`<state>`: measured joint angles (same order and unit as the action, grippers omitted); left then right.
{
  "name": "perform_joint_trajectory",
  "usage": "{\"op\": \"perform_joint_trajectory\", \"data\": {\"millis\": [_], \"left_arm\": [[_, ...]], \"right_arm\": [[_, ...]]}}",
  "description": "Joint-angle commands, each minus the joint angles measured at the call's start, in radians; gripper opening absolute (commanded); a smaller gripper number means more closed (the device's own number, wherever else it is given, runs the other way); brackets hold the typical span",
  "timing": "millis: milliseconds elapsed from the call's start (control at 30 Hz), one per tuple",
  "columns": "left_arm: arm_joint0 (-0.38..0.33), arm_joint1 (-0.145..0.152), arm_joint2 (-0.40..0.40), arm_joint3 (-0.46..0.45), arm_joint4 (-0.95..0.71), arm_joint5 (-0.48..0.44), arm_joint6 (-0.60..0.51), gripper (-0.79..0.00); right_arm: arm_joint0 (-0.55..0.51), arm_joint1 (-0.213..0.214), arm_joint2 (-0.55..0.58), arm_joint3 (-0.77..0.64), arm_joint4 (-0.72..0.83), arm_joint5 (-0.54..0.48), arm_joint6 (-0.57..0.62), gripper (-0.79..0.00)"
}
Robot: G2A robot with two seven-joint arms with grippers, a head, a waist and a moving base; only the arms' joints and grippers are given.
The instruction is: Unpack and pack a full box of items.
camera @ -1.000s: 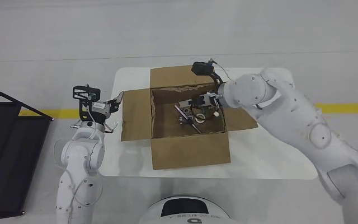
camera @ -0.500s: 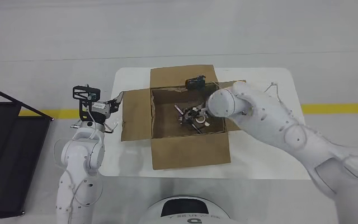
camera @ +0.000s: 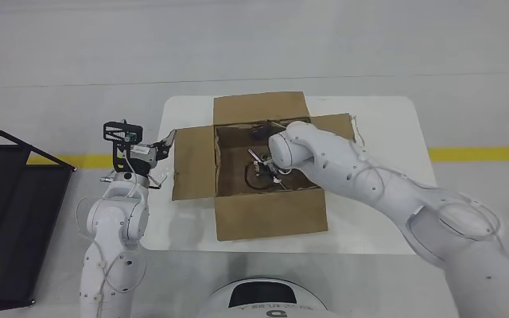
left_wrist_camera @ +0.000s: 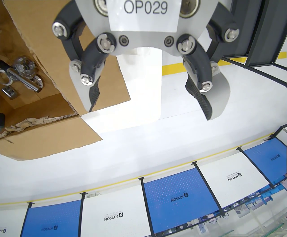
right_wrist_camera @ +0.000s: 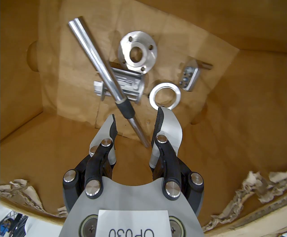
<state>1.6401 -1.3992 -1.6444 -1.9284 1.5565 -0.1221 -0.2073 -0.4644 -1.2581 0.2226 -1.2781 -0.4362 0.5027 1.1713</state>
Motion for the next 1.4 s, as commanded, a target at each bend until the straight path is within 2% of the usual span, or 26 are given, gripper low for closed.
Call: {"op": "perform_joint_trajectory", "data": {"millis": [0,200,567,733,767,833,933,1133,1233,1367], "left_arm": [[0.0,0.0,0.0,0.0,0.0,0.0,0.0,0.0],[0.0,0.0,0.0,0.0,0.0,0.0,0.0,0.0],[0.0,0.0,0.0,0.0,0.0,0.0,0.0,0.0],[0.0,0.0,0.0,0.0,0.0,0.0,0.0,0.0],[0.0,0.0,0.0,0.0,0.0,0.0,0.0,0.0],[0.0,0.0,0.0,0.0,0.0,0.0,0.0,0.0],[0.0,0.0,0.0,0.0,0.0,0.0,0.0,0.0],[0.0,0.0,0.0,0.0,0.0,0.0,0.0,0.0],[0.0,0.0,0.0,0.0,0.0,0.0,0.0,0.0],[0.0,0.0,0.0,0.0,0.0,0.0,0.0,0.0]], "right_arm": [[0.001,-0.016,-0.001,0.022,0.004,-0.014,-0.004,-0.345],[0.0,-0.068,-0.012,0.101,0.012,-0.064,0.013,-0.283],[0.008,-0.157,-0.018,0.275,0.018,-0.118,0.051,-0.517],[0.008,-0.195,-0.016,0.344,0.02,-0.123,0.05,-0.529],[0.008,-0.201,-0.014,0.357,0.021,-0.126,0.048,-0.576],[0.009,-0.214,-0.009,0.382,0.025,-0.13,0.044,-0.776],[0.015,-0.225,0.005,0.402,0.026,-0.132,0.032,-0.785],[0.016,-0.206,0.047,0.348,-0.006,-0.094,0.016,-0.785],[-0.002,-0.173,0.081,0.274,-0.033,-0.064,0.005,-0.785],[-0.057,-0.106,0.152,0.118,-0.091,-0.01,-0.031,-0.785]]}}
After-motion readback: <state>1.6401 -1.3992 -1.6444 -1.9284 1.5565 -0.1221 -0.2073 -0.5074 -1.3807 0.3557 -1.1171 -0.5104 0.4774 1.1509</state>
